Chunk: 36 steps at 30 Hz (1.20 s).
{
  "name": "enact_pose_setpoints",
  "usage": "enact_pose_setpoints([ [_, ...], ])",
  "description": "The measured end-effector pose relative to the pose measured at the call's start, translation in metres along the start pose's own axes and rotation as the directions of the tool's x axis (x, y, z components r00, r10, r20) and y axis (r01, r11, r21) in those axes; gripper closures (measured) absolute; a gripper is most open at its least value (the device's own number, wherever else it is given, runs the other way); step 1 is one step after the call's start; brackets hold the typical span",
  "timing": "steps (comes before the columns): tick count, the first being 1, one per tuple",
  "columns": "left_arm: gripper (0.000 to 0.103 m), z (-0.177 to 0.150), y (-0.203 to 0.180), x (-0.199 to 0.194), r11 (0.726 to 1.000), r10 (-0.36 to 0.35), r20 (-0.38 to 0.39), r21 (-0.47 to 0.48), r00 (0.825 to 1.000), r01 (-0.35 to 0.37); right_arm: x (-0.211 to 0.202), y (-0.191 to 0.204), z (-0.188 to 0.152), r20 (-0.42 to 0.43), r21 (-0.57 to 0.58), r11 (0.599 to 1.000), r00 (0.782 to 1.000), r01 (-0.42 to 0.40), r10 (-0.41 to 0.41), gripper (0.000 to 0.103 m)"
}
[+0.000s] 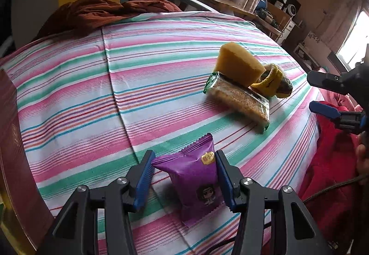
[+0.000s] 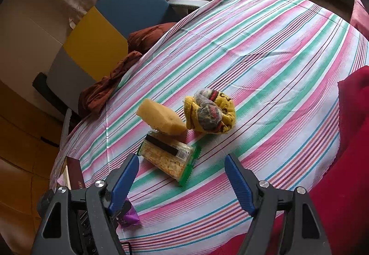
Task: Organize objects
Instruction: 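Grasp the yellow knitted toy in mesh with the right gripper while the left holds the purple packet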
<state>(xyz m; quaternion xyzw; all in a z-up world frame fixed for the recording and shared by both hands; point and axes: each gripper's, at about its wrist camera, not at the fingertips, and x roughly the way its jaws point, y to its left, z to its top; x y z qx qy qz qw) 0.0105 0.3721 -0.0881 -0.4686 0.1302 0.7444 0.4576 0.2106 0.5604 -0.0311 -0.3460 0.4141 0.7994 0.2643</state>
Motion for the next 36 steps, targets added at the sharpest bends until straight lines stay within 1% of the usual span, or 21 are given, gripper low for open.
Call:
enact_pose_setpoints([
  [9, 0.05, -0.004, 0.003, -0.002, 1.0, -0.013, 0.017, 0.009, 1.0, 0.013, 0.005, 0.002, 0.0, -0.036, -0.015, 1.0, 0.999, 0.027, -0.028, 0.025],
  [13, 0.05, -0.005, 0.004, -0.002, 1.0, -0.022, 0.028, 0.009, 0.999, 0.022, 0.006, 0.0, 0.0, -0.049, -0.004, 0.999, 0.998, 0.041, -0.041, 0.025],
  [15, 0.05, -0.005, 0.004, -0.002, 1.0, -0.026, 0.031, 0.007, 0.999, 0.026, 0.008, -0.001, 0.0, -0.061, 0.009, 0.998, 0.997, 0.057, -0.056, 0.025],
  [16, 0.05, -0.005, 0.004, -0.002, 1.0, -0.027, 0.032, 0.007, 0.999, 0.027, 0.009, -0.002, 0.001, -0.07, 0.015, 0.997, 0.995, 0.078, -0.077, 0.025],
  [19, 0.05, -0.004, 0.005, -0.001, 0.999, -0.032, 0.03, 0.003, 0.999, 0.032, 0.014, -0.003, 0.012, -0.078, 0.029, 0.991, 0.988, 0.134, -0.131, 0.025],
  [21, 0.05, -0.005, 0.006, -0.001, 0.999, -0.035, 0.03, 0.005, 0.999, 0.035, 0.016, -0.003, 0.023, -0.053, 0.036, 0.983, 0.983, 0.18, -0.178, 0.025],
  [23, 0.05, -0.005, 0.006, -0.002, 0.999, -0.036, 0.032, 0.006, 0.999, 0.036, 0.025, -0.004, 0.035, -0.045, 0.044, 0.978, 0.978, 0.205, -0.203, 0.025],
  [26, 0.05, -0.005, 0.006, -0.001, 0.999, -0.038, 0.034, 0.009, 0.999, 0.037, 0.046, -0.009, 0.049, -0.072, 0.066, 0.975, 0.976, 0.211, -0.206, 0.025],
  [28, 0.05, -0.005, 0.006, -0.001, 0.999, -0.041, 0.037, 0.008, 0.998, 0.04, 0.059, -0.012, 0.052, -0.086, 0.069, 0.975, 0.975, 0.209, -0.203, 0.025],
  [29, 0.05, -0.005, 0.007, -0.001, 0.999, -0.042, 0.039, 0.006, 0.998, 0.041, 0.067, -0.012, 0.052, -0.103, 0.058, 0.977, 0.975, 0.206, -0.199, 0.028],
  [30, 0.05, -0.006, 0.007, -0.001, 0.999, -0.041, 0.039, 0.005, 0.998, 0.041, 0.075, -0.015, 0.05, -0.13, 0.056, 0.972, 0.967, 0.227, -0.218, 0.034],
  [31, 0.05, -0.005, 0.007, -0.001, 0.999, -0.04, 0.04, 0.005, 0.998, 0.04, 0.079, -0.016, 0.049, -0.144, 0.057, 0.97, 0.963, 0.238, -0.228, 0.043],
  [32, 0.05, -0.006, 0.006, -0.001, 0.999, -0.039, 0.042, 0.005, 0.998, 0.039, 0.079, -0.016, 0.049, -0.146, 0.051, 0.972, 0.965, 0.227, -0.218, 0.046],
  [34, 0.05, -0.006, 0.006, 0.0, 0.999, -0.034, 0.048, 0.006, 0.998, 0.034, 0.076, -0.011, 0.049, -0.117, 0.019, 0.974, 0.968, 0.228, -0.224, 0.052],
  [36, 0.05, -0.007, 0.005, 0.0, 0.999, -0.03, 0.052, 0.011, 0.998, 0.03, 0.074, -0.008, 0.048, -0.103, 0.004, 0.974, 0.969, 0.227, -0.225, 0.055],
])
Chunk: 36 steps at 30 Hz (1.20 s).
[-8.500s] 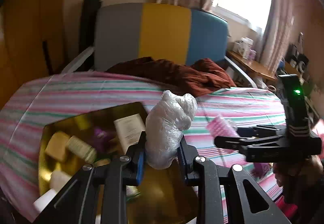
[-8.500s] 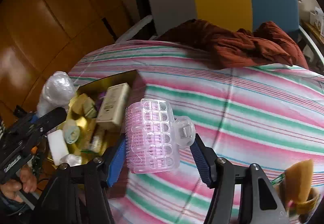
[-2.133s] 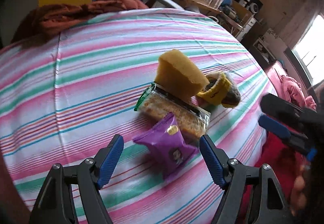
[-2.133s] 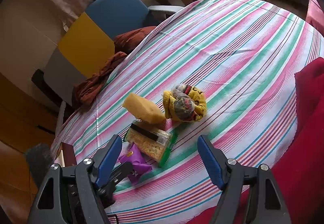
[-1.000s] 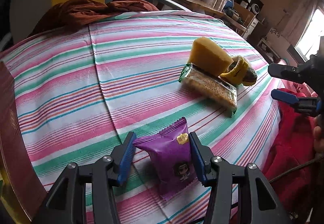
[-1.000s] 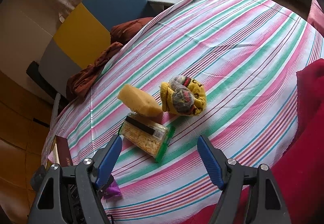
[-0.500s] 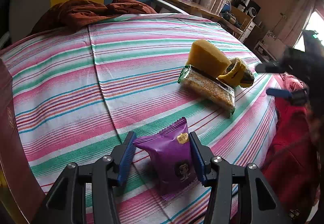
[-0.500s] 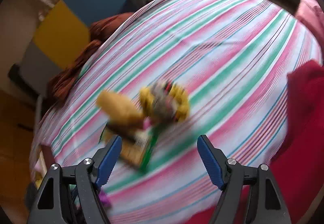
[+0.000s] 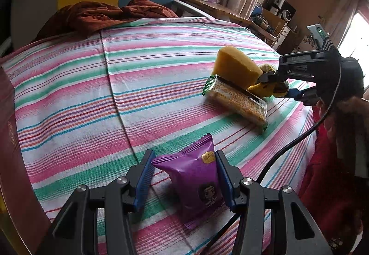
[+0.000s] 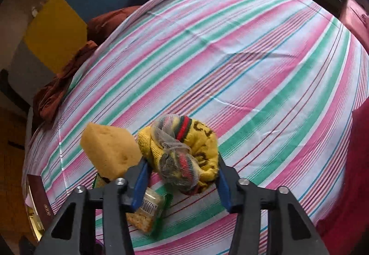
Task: Organize objects
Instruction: 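Grasp the yellow knitted toy in mesh with the right gripper while the left holds the purple packet, then carry the purple packet and knitted toy into the gold tray and release both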
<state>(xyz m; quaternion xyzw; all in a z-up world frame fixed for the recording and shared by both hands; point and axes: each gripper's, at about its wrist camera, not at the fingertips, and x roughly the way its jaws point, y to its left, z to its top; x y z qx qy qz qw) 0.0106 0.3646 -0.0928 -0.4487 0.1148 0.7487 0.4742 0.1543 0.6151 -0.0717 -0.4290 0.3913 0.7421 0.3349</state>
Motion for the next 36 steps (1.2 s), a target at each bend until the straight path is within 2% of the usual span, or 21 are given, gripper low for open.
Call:
enact_pose_setpoints([
  [12, 0.05, -0.001, -0.003, -0.001, 0.999, 0.022, 0.022, 0.025, 1.0, -0.023, -0.021, 0.001, 0.0, 0.094, -0.018, 1.0, 0.996, 0.01, -0.008, 0.055],
  [30, 0.051, -0.006, -0.013, -0.011, 0.995, 0.072, 0.027, 0.062, 0.997, -0.074, -0.038, 0.011, 0.004, 0.187, -0.04, 0.995, 0.977, -0.096, 0.102, 0.055],
  [36, 0.052, -0.01, -0.021, -0.023, 0.993, 0.075, 0.05, 0.089, 0.996, -0.079, -0.045, 0.01, 0.002, 0.207, -0.046, 0.991, 0.969, -0.129, 0.135, 0.055],
])
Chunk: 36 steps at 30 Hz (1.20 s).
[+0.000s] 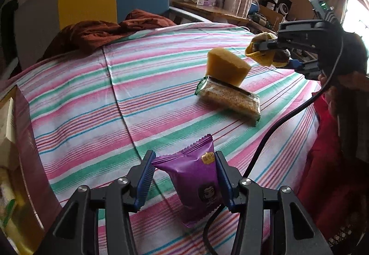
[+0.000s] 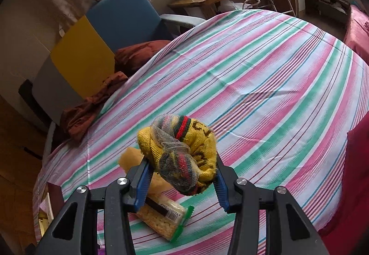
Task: Organize objects
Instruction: 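Carry the purple packet and knitted toy into the gold tray and release both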
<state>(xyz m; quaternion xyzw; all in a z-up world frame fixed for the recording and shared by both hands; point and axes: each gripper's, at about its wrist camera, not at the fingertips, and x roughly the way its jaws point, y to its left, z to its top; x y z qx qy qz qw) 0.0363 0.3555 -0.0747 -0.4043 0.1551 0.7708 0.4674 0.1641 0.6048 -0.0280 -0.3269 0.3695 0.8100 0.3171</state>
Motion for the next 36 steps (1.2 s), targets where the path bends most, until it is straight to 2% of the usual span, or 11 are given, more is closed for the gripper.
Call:
enact_pose_setpoints([
  [11, 0.054, 0.004, -0.006, -0.043, 1.0, -0.002, 0.096, 0.017, 0.995, 0.0, -0.008, -0.001, -0.001, 0.031, 0.005, 0.999, 0.999, -0.04, 0.04, 0.055],
  [16, 0.054, 0.006, -0.006, -0.051, 1.0, -0.009, 0.116, 0.015, 0.993, 0.008, -0.009, -0.003, -0.001, 0.032, 0.015, 0.999, 0.998, -0.045, 0.045, 0.055],
  [22, 0.054, 0.001, 0.001, -0.038, 1.0, -0.029, 0.066, -0.009, 0.997, 0.03, -0.007, -0.002, -0.002, 0.024, 0.013, 0.999, 0.999, -0.04, 0.039, 0.055],
  [27, 0.052, -0.008, 0.014, -0.016, 0.995, -0.067, -0.026, -0.071, 0.997, 0.065, -0.006, -0.004, -0.002, 0.017, 0.021, 0.998, 0.998, -0.054, 0.053, 0.055],
  [33, 0.044, -0.014, 0.012, -0.001, 0.996, -0.07, -0.068, -0.061, 0.995, 0.066, -0.003, -0.004, -0.003, -0.004, 0.026, 0.996, 0.997, -0.082, 0.082, 0.055],
  [36, 0.044, -0.013, 0.009, 0.005, 0.998, -0.06, -0.071, -0.035, 0.996, 0.057, -0.001, -0.003, -0.003, -0.013, 0.023, 0.996, 0.996, -0.089, 0.09, 0.055],
])
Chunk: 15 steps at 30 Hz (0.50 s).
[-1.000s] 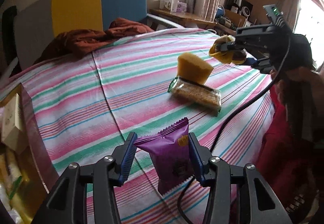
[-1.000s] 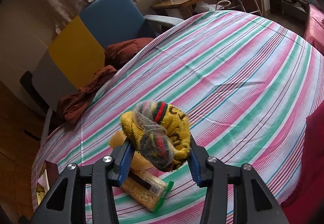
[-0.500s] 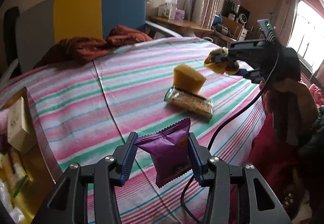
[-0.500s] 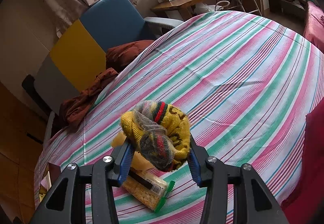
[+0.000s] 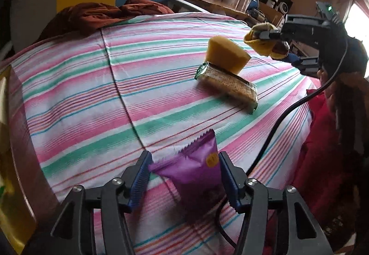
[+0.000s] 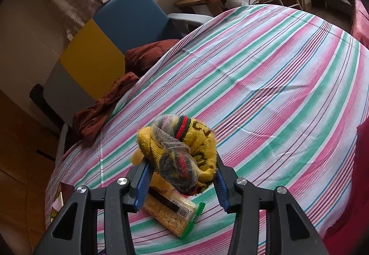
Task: Organize objects
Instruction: 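Carry the purple packet and knitted toy into the gold tray and release both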
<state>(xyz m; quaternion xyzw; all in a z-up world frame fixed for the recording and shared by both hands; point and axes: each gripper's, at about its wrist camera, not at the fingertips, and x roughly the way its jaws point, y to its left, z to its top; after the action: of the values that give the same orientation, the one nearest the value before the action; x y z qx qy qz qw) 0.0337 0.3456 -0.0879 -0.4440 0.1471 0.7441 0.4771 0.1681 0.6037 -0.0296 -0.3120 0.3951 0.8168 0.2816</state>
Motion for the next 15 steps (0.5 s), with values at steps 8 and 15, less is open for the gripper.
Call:
enact_pose_setpoints([
  [8, 0.063, 0.001, -0.004, -0.005, 0.999, 0.015, 0.02, 0.044, 1.0, -0.016, 0.0, 0.003, -0.001, 0.0, -0.015, 1.0, 1.0, -0.005, 0.005, 0.055],
  [15, 0.063, 0.011, 0.008, -0.049, 1.0, 0.004, 0.113, -0.008, 0.994, -0.003, -0.003, 0.012, -0.001, 0.017, -0.055, 0.997, 0.998, -0.054, 0.055, 0.055],
])
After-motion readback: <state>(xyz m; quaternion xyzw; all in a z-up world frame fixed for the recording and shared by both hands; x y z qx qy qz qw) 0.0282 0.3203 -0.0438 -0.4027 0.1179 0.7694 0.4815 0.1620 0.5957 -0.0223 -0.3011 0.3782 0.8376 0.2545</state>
